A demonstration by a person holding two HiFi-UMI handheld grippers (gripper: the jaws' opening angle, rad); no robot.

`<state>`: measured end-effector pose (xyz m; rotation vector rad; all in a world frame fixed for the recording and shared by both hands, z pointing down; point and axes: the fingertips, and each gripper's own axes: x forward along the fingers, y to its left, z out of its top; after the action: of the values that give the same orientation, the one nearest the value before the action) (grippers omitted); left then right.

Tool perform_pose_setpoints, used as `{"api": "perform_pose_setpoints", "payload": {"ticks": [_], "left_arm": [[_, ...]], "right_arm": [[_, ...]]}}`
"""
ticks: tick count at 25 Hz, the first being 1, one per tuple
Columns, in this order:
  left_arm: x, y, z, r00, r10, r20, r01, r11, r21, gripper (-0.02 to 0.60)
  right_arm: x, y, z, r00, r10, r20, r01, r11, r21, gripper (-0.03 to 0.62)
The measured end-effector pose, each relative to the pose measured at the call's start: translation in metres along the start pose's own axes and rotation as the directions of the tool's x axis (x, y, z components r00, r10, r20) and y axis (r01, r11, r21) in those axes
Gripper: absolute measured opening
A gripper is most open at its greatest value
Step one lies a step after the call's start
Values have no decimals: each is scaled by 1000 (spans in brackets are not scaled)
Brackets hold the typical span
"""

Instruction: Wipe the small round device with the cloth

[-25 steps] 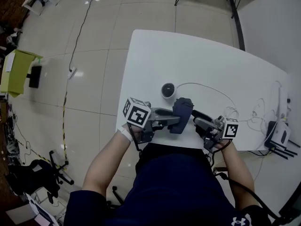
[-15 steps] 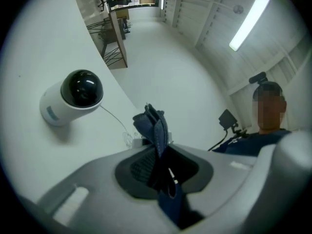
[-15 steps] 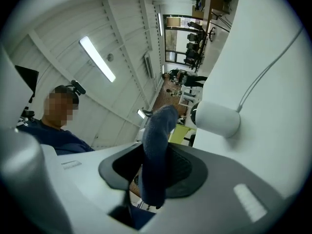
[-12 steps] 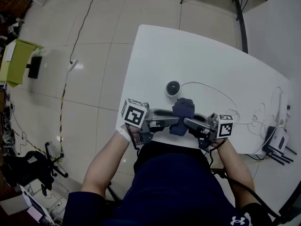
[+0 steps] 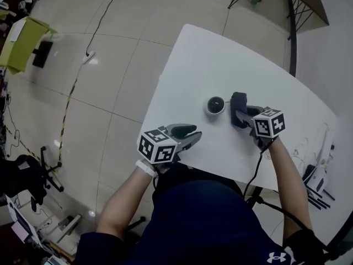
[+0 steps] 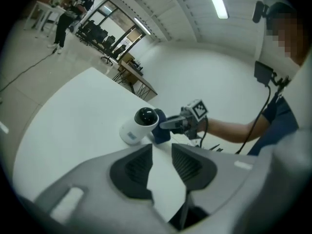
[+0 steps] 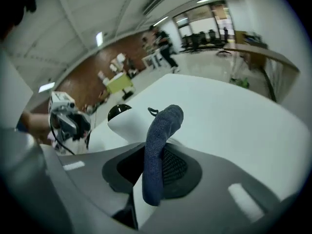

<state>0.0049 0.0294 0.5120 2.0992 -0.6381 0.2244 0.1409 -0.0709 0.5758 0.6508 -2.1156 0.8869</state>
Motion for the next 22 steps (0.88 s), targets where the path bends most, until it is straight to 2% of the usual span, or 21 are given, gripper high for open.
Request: {"api": "perform_pose_setpoints", "payload": {"ticks": [2,4,6,9,12,14,16,18,20,22], "left_arm": [[-3,-1,-7,1000,11,9,-11,1000,-8,115],[-10,-2,-10,999,20,31,-19,999,-36,113],[-19,-1,-10,998,32,53,-29,998,-58,106],[-34,5,-15,997,51,65,-47,997,-68,104],[-46,13,-20,997,56,58,-51,996,-76,100],[-48,15,-19,998,46,53,-41,995,-86,100],[-44,13,-16,998,29,49,-25,995,-93,95],[-38,10,-13,999,17,44,-13,996,-88,94],[-34,7,-9,999,10,49,-6,997,-83,92],[-33,3,-5,998,3,67,2,997,-83,87]], "right_arm": [[20,1,15,989,-19,-143,-10,980,-198,75],[36,1,31,971,-45,-236,-40,938,-344,75],[45,0,38,957,-49,-288,-72,916,-395,75],[46,6,34,955,-25,-297,-86,931,-354,75],[46,22,15,962,14,-272,-81,968,-236,75],[45,31,-4,966,51,-254,-74,994,-81,75],[43,40,-18,975,87,-206,-67,992,106,75],[42,50,-29,984,125,-130,-84,955,286,75],[44,62,-38,987,157,-41,-123,891,437,75],[47,76,-42,983,177,49,-175,819,546,75]]}}
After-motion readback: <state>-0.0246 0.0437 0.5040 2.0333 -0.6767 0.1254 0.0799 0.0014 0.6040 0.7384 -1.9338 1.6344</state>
